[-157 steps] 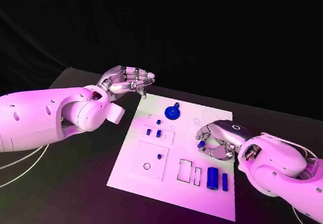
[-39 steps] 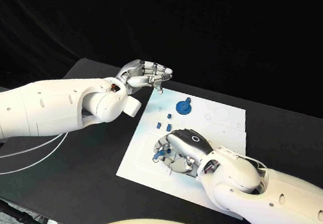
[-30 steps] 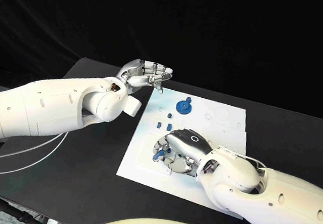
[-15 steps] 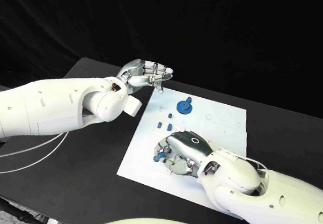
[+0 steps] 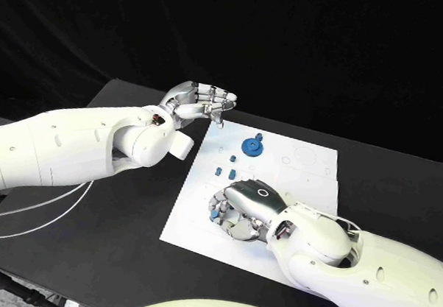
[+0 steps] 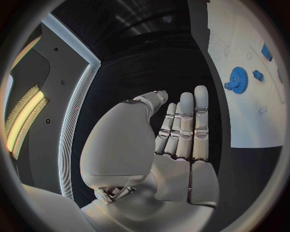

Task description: Assemble the parts on the task board

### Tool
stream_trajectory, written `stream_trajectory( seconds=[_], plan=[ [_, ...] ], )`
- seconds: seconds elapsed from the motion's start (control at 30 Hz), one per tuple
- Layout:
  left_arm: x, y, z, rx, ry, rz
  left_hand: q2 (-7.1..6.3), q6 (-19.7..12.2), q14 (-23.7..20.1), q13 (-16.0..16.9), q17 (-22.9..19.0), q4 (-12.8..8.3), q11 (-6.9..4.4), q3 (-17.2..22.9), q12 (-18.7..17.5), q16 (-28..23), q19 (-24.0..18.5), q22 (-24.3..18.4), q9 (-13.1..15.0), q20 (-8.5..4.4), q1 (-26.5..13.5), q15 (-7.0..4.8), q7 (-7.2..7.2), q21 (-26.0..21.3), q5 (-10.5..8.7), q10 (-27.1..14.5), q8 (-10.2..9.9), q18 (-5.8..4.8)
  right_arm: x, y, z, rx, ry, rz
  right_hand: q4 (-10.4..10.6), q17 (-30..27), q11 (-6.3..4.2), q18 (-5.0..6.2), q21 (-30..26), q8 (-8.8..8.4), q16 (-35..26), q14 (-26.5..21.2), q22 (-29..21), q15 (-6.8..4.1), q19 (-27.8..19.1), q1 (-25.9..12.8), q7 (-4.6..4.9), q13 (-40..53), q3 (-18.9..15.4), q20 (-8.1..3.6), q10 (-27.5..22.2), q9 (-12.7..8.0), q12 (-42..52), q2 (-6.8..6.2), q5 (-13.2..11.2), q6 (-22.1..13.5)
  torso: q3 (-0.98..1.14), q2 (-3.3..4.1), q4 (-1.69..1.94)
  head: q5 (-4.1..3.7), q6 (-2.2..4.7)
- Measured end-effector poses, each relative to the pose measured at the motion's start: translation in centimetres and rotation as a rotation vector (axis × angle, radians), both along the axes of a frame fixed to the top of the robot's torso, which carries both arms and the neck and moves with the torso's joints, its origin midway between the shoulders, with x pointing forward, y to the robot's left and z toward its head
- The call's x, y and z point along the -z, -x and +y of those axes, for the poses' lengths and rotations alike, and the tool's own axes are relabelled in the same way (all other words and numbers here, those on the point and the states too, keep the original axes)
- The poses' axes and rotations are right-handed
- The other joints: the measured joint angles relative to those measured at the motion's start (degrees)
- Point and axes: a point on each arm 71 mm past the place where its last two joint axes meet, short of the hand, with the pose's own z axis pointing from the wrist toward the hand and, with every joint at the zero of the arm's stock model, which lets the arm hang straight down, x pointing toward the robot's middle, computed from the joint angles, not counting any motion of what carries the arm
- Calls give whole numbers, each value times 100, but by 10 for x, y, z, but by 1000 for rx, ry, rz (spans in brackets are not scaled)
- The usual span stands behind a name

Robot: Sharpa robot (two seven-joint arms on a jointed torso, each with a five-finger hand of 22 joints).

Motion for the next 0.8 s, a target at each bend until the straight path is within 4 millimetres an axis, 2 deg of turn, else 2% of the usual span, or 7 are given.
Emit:
stream_trajectory(
  seconds=[0.17,0.47,0.73,0.8],
  plan=[
    [0,0,0,0,0,1,0,0,0,0,0,0,0,0,0,0,0,0,0,0,0,0,0,0,0,0,0,0,1,0,1,1,4,-2,54,0,26,1,-1,-82,0,0,0,0,0,-109,-24,11,-54,43,-26,-38,-29,-109,0,-116,0,-1,1,-3,-3],
    [0,0,0,0,-1,2,0,0,0,0,0,0,-1,0,0,0,0,0,0,0,0,0,0,0,0,1,0,0,1,-1,-1,9,2,-10,86,0,47,0,-45,-142,0,0,-1,0,0,-142,-51,17,-86,43,-46,-60,-54,-143,0,-222,3,-2,0,-1,2],
    [0,0,1,-1,-1,3,0,0,0,0,0,0,-1,0,0,0,0,0,0,0,0,0,0,0,0,1,0,0,-3,1,-8,28,-29,-30,101,-20,27,0,-70,-225,0,0,-2,0,0,-171,-38,54,-101,43,-65,-84,-53,-173,34,-369,7,-1,1,-17,23],
    [0,0,1,-2,-2,3,0,0,0,0,-8,0,-1,0,0,0,0,0,-5,0,0,0,0,0,0,1,0,0,-5,2,-10,32,-41,-34,95,-6,-32,0,-70,-225,0,0,-2,0,0,-171,-38,129,-158,43,92,-82,63,-173,55,-369,8,-1,0,-22,29]
  ],
)
